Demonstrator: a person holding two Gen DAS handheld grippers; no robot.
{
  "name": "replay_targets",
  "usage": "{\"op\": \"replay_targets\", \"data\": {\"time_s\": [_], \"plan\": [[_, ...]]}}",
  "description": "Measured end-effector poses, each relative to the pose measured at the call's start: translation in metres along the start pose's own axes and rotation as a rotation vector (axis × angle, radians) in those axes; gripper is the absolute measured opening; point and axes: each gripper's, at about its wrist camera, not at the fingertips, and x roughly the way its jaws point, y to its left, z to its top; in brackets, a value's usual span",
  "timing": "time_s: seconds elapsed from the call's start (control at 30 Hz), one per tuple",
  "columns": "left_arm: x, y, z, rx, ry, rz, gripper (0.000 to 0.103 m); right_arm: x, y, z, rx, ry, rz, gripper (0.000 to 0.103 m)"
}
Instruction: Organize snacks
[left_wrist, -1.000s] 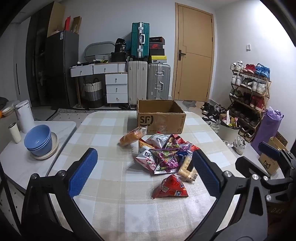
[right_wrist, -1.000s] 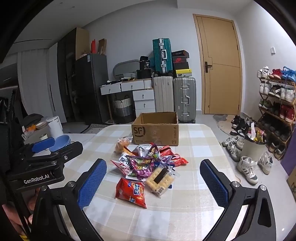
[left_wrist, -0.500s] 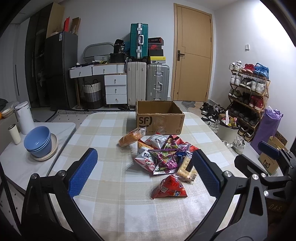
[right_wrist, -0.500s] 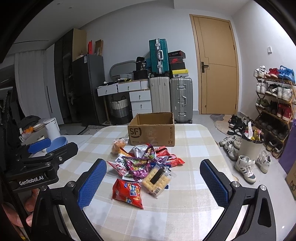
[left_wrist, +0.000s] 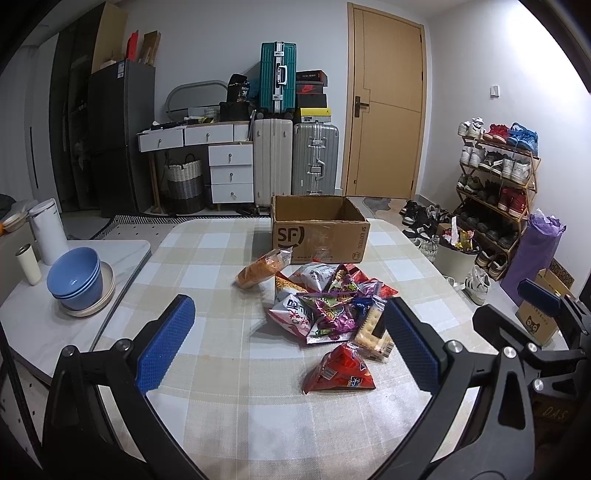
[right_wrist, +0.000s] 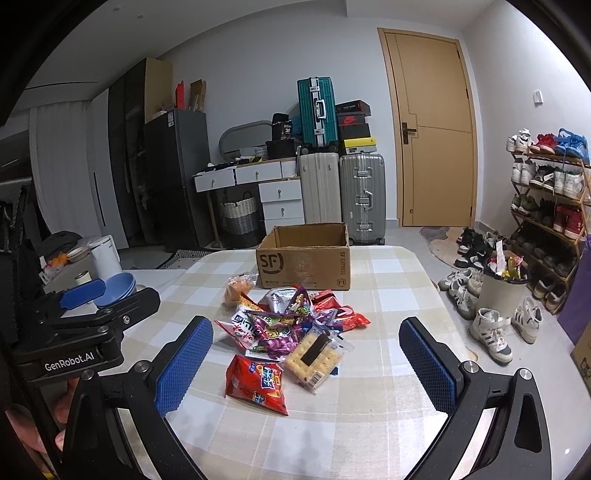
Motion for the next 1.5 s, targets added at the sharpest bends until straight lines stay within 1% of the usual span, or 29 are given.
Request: {"op": "replay_targets", "data": {"time_s": [0.13, 0.23, 0.3, 0.43, 0.5, 0.63, 0.67, 0.7, 0.8, 0.83, 0.9, 0.93, 0.97, 1.0, 1.03, 1.07, 1.13, 1.17, 1.2, 1.23, 1.27, 1.37, 1.5], "plan": [[0.002, 0.002, -0.004, 0.007, 0.000, 0.002, 0.102, -0.001, -0.002, 0.001, 0.018, -0.001, 0.004, 0.103], [0.008, 0.004, -0.009, 0.003, 0.046, 0.002, 0.102, -0.001, -0.003, -0.001, 0.022, -0.003, 0.004, 0.103], [0.012, 0.005, -0.012, 0.000, 0.060, 0.001, 0.102, 0.000, -0.005, -0.002, 0.029, -0.007, 0.005, 0.103], [0.033, 0.008, -0.019, 0.016, 0.135, 0.019, 0.102, 0.004, -0.011, -0.006, 0.034, -0.004, -0.001, 0.103], [0.048, 0.009, -0.025, 0.028, 0.214, 0.026, 0.102, 0.010, -0.016, -0.010, 0.045, 0.002, 0.000, 0.103], [0.096, 0.007, -0.041, 0.022, 0.256, -0.012, 0.101, 0.027, -0.029, -0.019, 0.089, 0.030, 0.008, 0.103], [0.108, 0.006, -0.046, 0.022, 0.273, -0.024, 0.101, 0.031, -0.033, -0.021, 0.065, 0.043, -0.005, 0.103], [0.120, 0.003, -0.050, 0.019, 0.258, -0.033, 0.100, 0.037, -0.037, -0.023, 0.074, 0.054, -0.003, 0.103], [0.157, -0.008, -0.063, 0.022, 0.278, -0.081, 0.100, 0.050, -0.049, -0.030, 0.070, 0.074, -0.011, 0.103], [0.166, -0.011, -0.066, 0.028, 0.295, -0.081, 0.099, 0.055, -0.054, -0.033, 0.080, 0.082, -0.011, 0.103], [0.184, -0.021, -0.075, 0.020, 0.329, -0.113, 0.094, 0.062, -0.062, -0.037, 0.093, 0.095, -0.011, 0.103], [0.190, -0.028, -0.078, 0.001, 0.343, -0.139, 0.093, 0.066, -0.067, -0.039, 0.098, 0.108, -0.015, 0.103], [0.191, -0.039, -0.079, -0.039, 0.372, -0.173, 0.093, 0.066, -0.070, -0.042, 0.106, 0.142, -0.018, 0.103], [0.198, -0.049, -0.081, -0.046, 0.393, -0.188, 0.093, 0.068, -0.074, -0.044, 0.120, 0.162, -0.017, 0.103], [0.203, -0.055, -0.083, -0.044, 0.408, -0.198, 0.092, 0.070, -0.078, -0.046, 0.129, 0.181, -0.018, 0.103], [0.201, -0.068, -0.082, -0.080, 0.432, -0.230, 0.087, 0.071, -0.081, -0.048, 0.129, 0.205, -0.024, 0.103], [0.210, -0.075, -0.085, -0.100, 0.455, -0.259, 0.082, 0.075, -0.086, -0.051, 0.143, 0.224, -0.026, 0.103], [0.214, -0.072, -0.087, -0.096, 0.459, -0.260, 0.078, 0.076, -0.087, -0.052, 0.145, 0.235, -0.028, 0.103], [0.222, -0.068, -0.092, -0.071, 0.461, -0.244, 0.073, 0.078, -0.088, -0.053, 0.149, 0.244, -0.028, 0.103], [0.226, -0.070, -0.094, -0.060, 0.474, -0.259, 0.053, 0.080, -0.088, -0.054, 0.150, 0.255, -0.028, 0.103], [0.229, -0.073, -0.096, -0.046, 0.481, -0.271, 0.050, 0.081, -0.089, -0.055, 0.145, 0.267, -0.031, 0.103], [0.223, -0.076, -0.093, -0.045, 0.454, -0.304, 0.047, 0.085, -0.087, -0.057, 0.139, 0.280, -0.032, 0.103], [0.218, -0.068, -0.089, -0.090, 0.439, -0.366, 0.044, 0.092, -0.083, -0.060, 0.137, 0.297, -0.035, 0.103]]}}
